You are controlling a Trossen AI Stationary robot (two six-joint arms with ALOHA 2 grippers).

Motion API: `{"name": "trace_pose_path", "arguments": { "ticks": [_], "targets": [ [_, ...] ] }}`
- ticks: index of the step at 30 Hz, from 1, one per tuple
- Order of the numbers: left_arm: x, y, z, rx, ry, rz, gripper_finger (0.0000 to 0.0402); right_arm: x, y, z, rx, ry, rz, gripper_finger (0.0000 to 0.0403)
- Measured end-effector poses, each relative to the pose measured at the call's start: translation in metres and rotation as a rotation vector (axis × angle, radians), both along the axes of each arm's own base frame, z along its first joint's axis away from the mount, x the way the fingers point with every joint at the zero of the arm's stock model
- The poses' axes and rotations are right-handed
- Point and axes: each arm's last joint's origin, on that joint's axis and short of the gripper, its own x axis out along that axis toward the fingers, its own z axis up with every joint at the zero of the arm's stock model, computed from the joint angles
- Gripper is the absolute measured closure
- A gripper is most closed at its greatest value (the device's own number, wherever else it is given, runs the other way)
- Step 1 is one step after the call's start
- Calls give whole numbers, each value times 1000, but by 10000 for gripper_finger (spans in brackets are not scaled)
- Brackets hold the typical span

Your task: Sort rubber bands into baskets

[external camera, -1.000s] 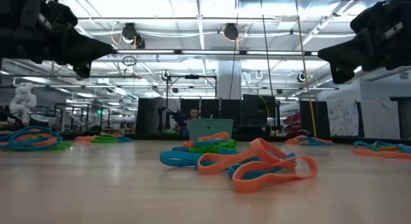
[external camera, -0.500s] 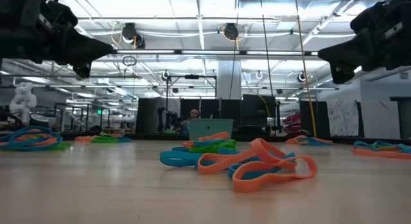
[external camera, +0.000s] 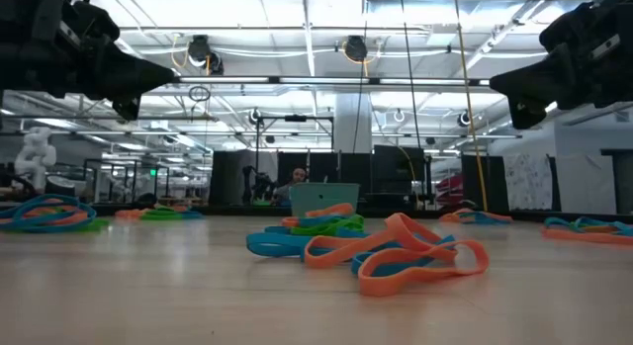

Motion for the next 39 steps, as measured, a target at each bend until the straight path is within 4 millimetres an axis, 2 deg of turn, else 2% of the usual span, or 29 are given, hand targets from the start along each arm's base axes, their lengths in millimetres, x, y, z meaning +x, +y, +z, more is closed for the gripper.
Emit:
{"name": "trace_pose_path", "arguments": {
  "ticks": [17, 24, 33, 39],
  "targets": [
    [0, 0, 0, 0, -3, 0, 381, 0, 0, 0, 0, -1, 0, 403],
    [0, 0, 4, -100, -46, 1, 381, 0, 0, 4, 115, -45, 1, 403],
    [-1, 6, 0, -45, -4, 213, 381, 0, -2, 19, 112, -196, -76, 403],
    [0, 6, -4, -24, 55, 197, 381, 6, -4, 18, 112, -154, -127, 403]
  ]
}}
